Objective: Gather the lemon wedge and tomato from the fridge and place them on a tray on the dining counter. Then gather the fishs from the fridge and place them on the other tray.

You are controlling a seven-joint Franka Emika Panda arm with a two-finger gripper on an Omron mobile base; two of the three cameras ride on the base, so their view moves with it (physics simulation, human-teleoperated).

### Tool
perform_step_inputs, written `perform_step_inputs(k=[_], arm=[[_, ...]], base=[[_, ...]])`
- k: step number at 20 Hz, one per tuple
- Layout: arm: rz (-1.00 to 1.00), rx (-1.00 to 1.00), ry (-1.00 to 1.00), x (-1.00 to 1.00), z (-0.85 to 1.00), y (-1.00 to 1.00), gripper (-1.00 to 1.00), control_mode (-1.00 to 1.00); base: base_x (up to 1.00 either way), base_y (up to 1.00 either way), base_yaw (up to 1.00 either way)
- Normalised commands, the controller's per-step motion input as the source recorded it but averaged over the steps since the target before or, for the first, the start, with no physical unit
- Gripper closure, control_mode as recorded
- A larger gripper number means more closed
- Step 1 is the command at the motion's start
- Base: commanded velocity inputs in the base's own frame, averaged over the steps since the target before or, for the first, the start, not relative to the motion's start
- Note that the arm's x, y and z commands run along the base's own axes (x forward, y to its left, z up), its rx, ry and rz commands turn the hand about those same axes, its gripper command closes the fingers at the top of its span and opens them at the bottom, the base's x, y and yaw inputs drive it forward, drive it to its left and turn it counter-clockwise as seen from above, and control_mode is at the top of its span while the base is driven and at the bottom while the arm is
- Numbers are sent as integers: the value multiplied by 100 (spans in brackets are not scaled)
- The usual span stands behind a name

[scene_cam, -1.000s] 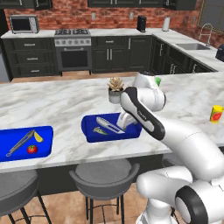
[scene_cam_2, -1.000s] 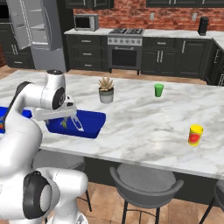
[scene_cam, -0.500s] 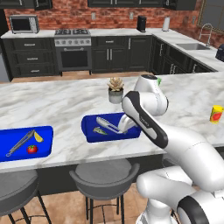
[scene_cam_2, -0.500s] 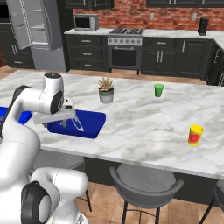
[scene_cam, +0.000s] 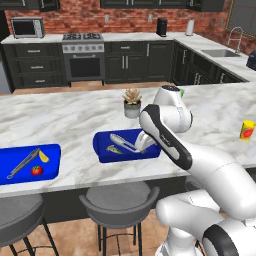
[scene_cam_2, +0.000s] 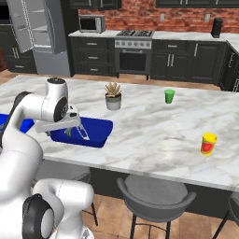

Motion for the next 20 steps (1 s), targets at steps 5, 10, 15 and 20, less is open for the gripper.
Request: perform_step_inputs(k=[5,10,15,20], arm=[[0,0,0,0,0,0,-100,100],[0,0,0,0,0,0,-100,100],[0,0,0,0,0,0,-100,100],[0,0,0,0,0,0,-100,100]], base=[[-5,0,0],[-56,0,0],[-42,2,0],[-1,80,0]])
